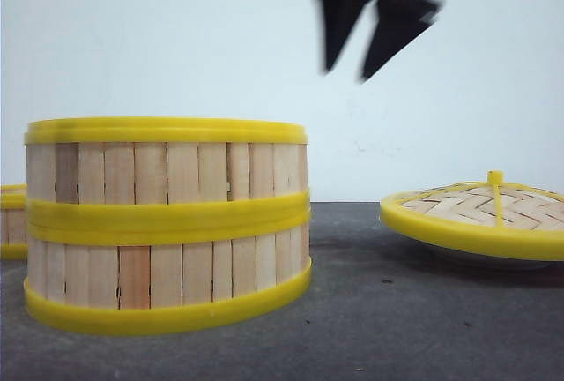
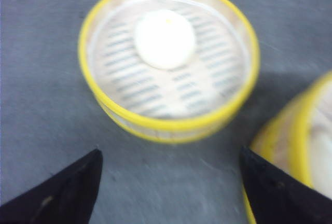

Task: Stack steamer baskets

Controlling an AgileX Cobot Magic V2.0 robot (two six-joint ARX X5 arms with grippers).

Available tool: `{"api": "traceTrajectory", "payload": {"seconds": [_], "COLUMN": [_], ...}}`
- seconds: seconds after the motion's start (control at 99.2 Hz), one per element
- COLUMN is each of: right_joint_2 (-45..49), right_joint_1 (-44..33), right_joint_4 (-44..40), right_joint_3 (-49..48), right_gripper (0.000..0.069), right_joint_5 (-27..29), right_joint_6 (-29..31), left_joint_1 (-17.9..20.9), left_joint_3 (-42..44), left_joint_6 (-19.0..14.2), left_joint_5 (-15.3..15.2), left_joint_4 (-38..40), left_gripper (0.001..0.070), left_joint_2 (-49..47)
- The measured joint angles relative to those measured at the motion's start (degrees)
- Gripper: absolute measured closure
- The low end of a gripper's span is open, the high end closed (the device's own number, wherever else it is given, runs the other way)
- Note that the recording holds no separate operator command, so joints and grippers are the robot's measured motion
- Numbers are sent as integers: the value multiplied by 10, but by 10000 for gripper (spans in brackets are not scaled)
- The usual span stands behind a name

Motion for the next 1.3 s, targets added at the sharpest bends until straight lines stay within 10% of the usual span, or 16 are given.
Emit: {"api": "traceTrajectory", "payload": {"seconds": [0.736, 1.059, 1.301], "right_joint_2": [-358, -376, -382], "right_joint_1": [-152, -151, -151], "right_joint_4": [-39, -67, -87], "right_joint_3": [-293, -293, -293], "right_gripper": [360, 360, 360], "right_joint_5": [30, 29, 29], "right_joint_6": [5, 16, 20], "left_joint_1": [75, 76, 79], "left_joint_3": [180, 181, 181], "left_joint_6": [-15, -25, -29], "left_joint_5": [0, -6, -3], "left_joint_4": [32, 52, 61], "left_gripper": [209, 607, 681], "left_joint_2": [397, 430, 430]}}
